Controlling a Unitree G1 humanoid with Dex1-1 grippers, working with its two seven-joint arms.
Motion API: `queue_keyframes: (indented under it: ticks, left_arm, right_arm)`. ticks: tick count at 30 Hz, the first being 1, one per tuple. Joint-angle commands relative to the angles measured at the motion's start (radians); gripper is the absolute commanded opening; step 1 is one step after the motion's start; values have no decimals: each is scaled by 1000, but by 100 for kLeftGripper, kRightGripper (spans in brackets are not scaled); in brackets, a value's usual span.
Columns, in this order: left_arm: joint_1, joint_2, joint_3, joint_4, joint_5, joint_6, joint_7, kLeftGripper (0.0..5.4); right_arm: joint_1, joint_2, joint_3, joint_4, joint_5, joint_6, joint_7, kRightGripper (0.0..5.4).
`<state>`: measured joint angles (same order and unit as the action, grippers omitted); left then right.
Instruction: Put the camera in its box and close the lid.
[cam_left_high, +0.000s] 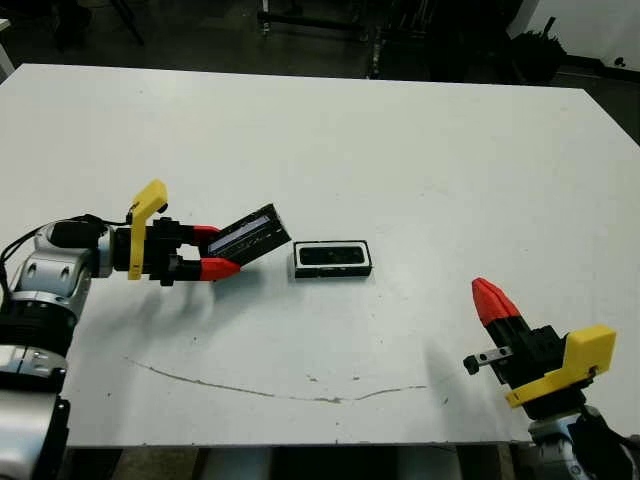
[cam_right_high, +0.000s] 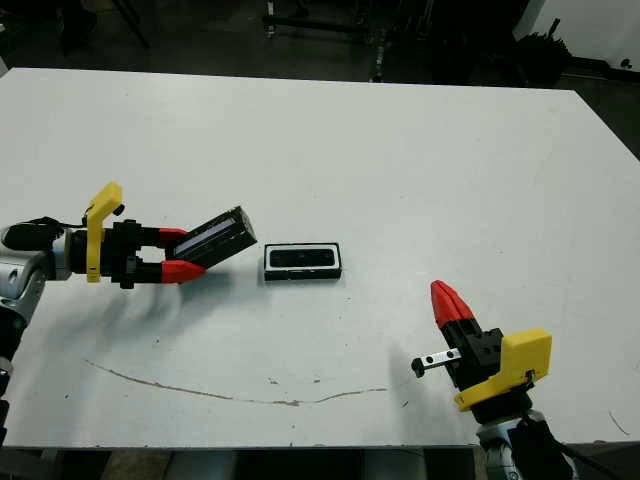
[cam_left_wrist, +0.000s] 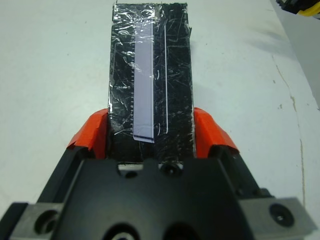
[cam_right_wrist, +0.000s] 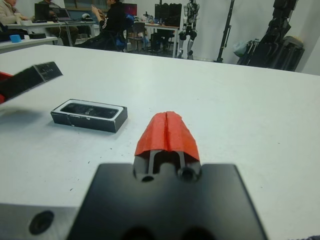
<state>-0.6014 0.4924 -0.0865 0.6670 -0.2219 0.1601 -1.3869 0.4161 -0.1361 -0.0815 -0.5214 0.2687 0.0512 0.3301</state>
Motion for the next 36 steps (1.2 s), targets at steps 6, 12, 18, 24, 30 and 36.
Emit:
queue_keyframes:
  ticks: [6, 12, 18, 24, 30, 36]
  left_arm:
    - [-79, -52, -61, 93, 76, -106, 12, 316]
    - [-106, -82, -89, 158, 107, -161, -2, 316]
    - [-125, -99, -122, 185, 135, -183, -22, 316]
    - [-138, -120, -140, 209, 145, -167, -34, 316]
    - [-158, -145, -157, 244, 161, -168, -27, 316]
    - [-175, -175, -162, 286, 179, -172, 16, 316]
  right_arm:
    - [9, -7, 3, 10, 3, -7, -3, 0]
    - [17, -6, 9, 2, -7, -12, -9, 0]
    - [22, -3, 14, 10, 2, -16, -7, 0]
    - [27, 1, 17, 0, 4, -1, -18, 0]
    - [29, -7, 21, 4, -7, -16, -18, 0]
    - [34, -2, 24, 1, 2, -11, -19, 0]
